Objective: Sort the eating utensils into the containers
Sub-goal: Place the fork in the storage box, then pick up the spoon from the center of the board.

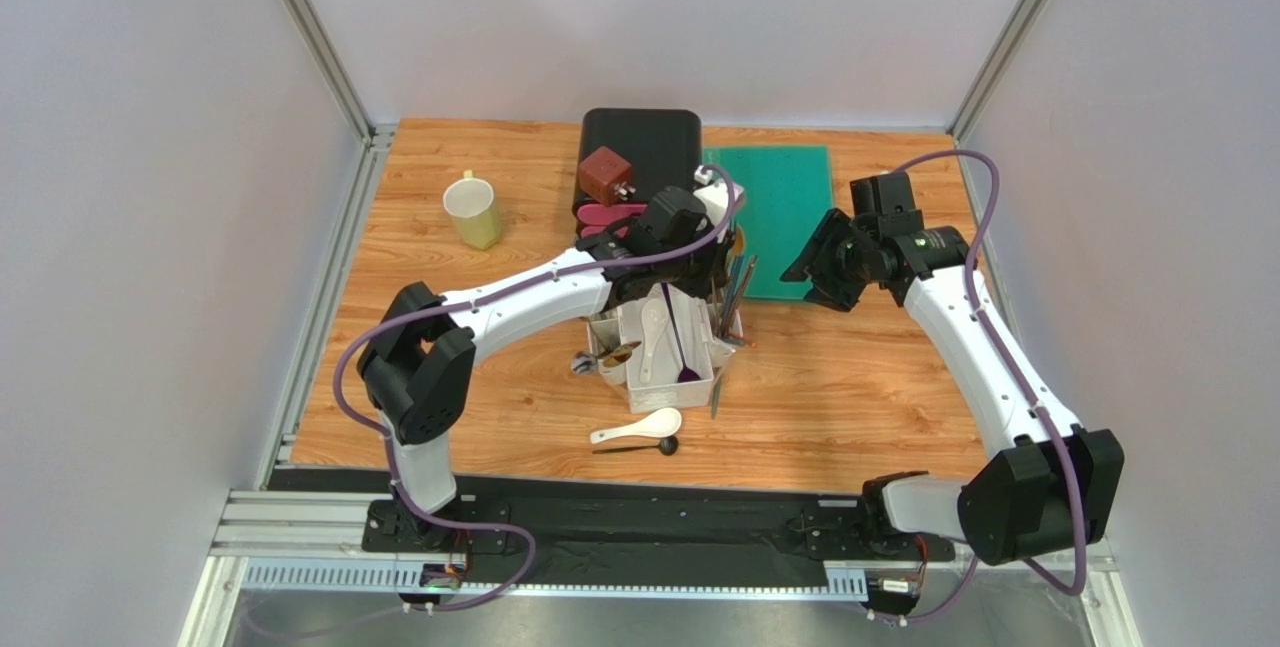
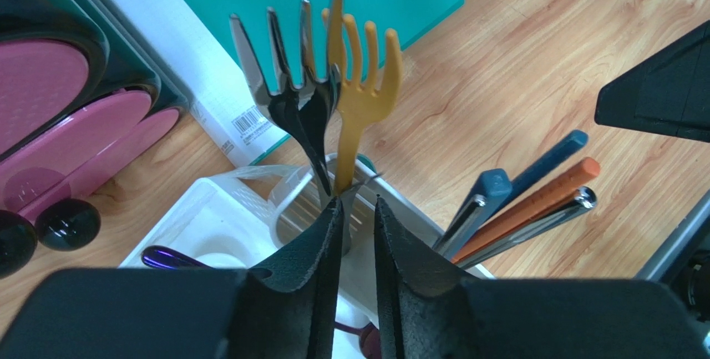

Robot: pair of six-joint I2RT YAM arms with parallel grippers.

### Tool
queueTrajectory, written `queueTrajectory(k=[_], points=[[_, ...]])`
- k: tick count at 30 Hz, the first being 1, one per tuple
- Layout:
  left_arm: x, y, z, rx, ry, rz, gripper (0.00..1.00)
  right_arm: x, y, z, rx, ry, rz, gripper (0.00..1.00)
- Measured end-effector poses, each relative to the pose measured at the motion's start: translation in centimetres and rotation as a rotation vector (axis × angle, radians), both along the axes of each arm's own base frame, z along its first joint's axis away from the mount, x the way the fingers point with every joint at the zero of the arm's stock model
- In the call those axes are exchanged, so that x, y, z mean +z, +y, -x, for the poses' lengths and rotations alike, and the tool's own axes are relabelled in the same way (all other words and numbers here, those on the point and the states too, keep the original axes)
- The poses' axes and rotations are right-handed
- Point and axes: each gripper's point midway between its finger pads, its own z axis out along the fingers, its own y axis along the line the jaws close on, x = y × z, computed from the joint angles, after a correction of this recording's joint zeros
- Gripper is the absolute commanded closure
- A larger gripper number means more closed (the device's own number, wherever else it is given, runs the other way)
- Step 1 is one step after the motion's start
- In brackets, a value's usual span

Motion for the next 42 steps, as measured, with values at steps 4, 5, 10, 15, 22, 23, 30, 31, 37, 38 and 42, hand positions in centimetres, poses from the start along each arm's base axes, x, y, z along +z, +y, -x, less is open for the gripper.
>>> queueTrajectory(k=[4,5,10,15,22,23,30,31,37,38,42], points=[[0.2,0.2,0.1,0.016,-0.014,-0.014,0.65,-0.1,-0.1,0.3,0.0,0.0,0.0,0.49],[0.4,0.5,0.1,0.031,-0.021,-0.024,0.65,-0.2,-0.1,0.4,-0.001,0.0,0.001,0.49],[3.5,2.9,-0.3,0.121,-0.082,-0.044,0.66,-0.2,-0.2,0.6,-0.01,-0.002,0.003,0.49],[10.4,6.2,-0.4,0.219,-0.174,0.001,0.66,-0.3,-0.3,0.6,-0.011,-0.002,0.005,0.46],[14.0,12.6,-0.6,0.379,-0.133,0.039,0.67,-2.4,-0.9,2.3,-0.019,0.061,0.009,0.42],[13.3,14.2,-0.3,0.413,-0.11,0.031,0.67,-3.0,-1.0,2.6,-0.022,0.079,0.01,0.42],[7.7,23.6,3.2,0.609,0.062,-0.07,0.68,-8.7,-1.0,4.6,0.008,0.321,0.024,0.42],[7.4,24.2,3.5,0.62,0.075,-0.082,0.69,-9.5,-0.8,4.7,0.016,0.354,0.027,0.42],[5.3,24.9,4.3,0.629,0.154,-0.158,0.7,-12.2,1.6,4.5,0.116,0.455,0.045,0.4],[4.8,24.9,4.4,0.631,0.171,-0.17,0.7,-12.3,2.5,4.1,0.144,0.45,0.042,0.4],[3.9,25.0,4.6,0.638,0.211,-0.186,0.71,-13.0,5.0,3.3,0.212,0.432,0.029,0.4]])
